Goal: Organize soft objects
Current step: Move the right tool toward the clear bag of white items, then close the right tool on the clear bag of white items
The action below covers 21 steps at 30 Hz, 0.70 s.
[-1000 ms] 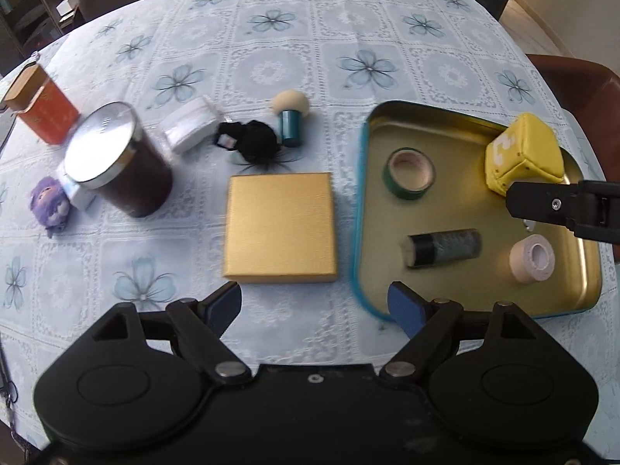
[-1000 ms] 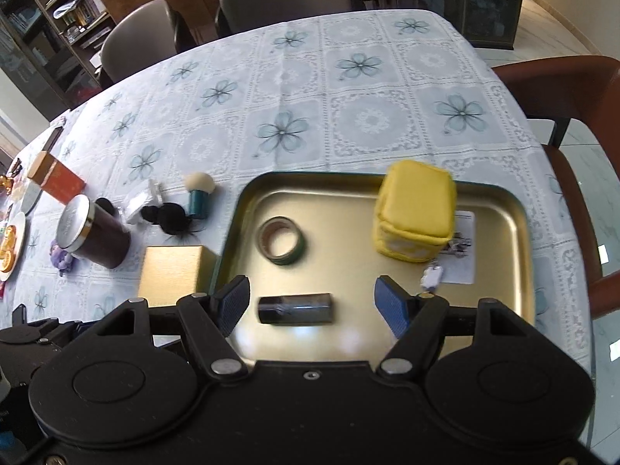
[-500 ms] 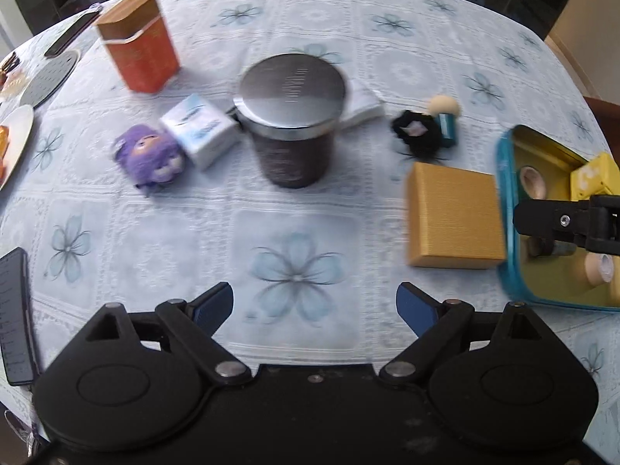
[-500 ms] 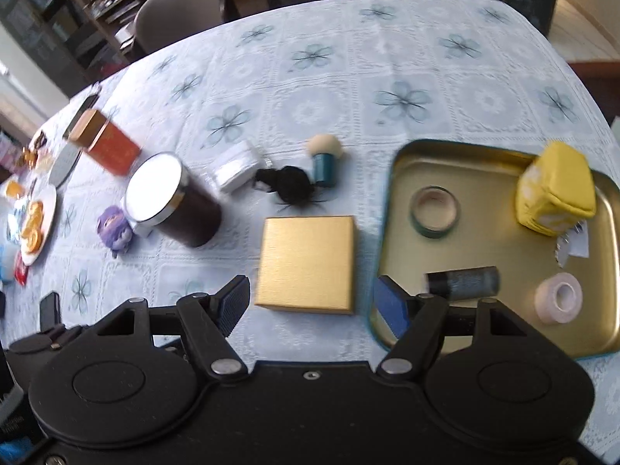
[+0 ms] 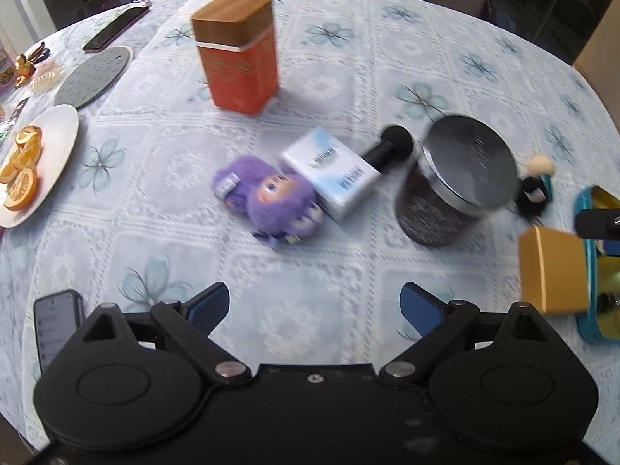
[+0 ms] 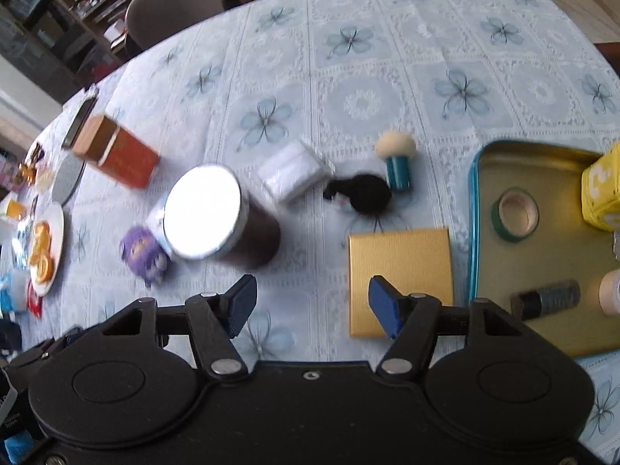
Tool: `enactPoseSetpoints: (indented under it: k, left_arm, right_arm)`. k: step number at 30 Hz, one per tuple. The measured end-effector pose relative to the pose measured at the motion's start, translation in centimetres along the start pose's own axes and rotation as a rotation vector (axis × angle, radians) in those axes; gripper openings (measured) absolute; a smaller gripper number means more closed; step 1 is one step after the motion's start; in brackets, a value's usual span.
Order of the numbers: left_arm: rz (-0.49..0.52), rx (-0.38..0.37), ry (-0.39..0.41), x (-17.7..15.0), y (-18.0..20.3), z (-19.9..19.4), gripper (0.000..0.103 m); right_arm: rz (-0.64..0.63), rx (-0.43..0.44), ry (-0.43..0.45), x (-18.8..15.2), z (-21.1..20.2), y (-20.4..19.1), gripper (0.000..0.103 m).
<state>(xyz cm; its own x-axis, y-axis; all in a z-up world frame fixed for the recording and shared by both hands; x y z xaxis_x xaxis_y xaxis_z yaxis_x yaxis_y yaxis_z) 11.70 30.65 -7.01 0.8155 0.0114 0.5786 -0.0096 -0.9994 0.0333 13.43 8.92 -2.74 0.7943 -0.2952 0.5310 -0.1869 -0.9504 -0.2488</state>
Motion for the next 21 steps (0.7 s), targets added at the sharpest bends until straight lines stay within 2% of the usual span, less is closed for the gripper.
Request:
enactPoseSetpoints:
  k: [5, 8, 16, 21]
  left_arm:
    - [-0.026, 0.021, -0.003, 1.7, -1.9, 1.7, 0.094]
    - [-0.033, 0.026, -0.01, 2.3, -2.6, 2.4, 0.094]
    - [-0.036, 0.03, -0.033, 2.1, -3.5, 3.5, 0.094]
    - [-0.051, 0.041, -0.039, 2.0, -4.2, 3.8, 0.094]
  right_arm:
    - [-0.021, -0.016, 0.052, 3.3, 1.1, -1.7, 0.062]
    - [0.003, -0.022, 0.041, 5.0, 2.8, -2.3, 0.062]
    - [0.183, 0.023, -0.091, 6.7, 8.9, -2.9, 0.062]
    - [0.185, -0.026, -0.154, 6.7, 11.9, -3.8, 0.062]
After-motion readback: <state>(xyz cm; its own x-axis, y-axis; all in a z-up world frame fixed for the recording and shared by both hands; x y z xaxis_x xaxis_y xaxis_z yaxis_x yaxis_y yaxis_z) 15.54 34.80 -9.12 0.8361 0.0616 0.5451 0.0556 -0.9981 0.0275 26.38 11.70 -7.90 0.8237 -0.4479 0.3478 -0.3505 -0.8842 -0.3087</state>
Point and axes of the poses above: each gripper's, at about its wrist camera, not at the fingertips, and z roughly the way its jaws point, y to its right, x to its top, the point moved 5 cm from there along z, roughly the way its jaws point, and after that the axes turned 12 degrees about y, right-handed, at the moved point
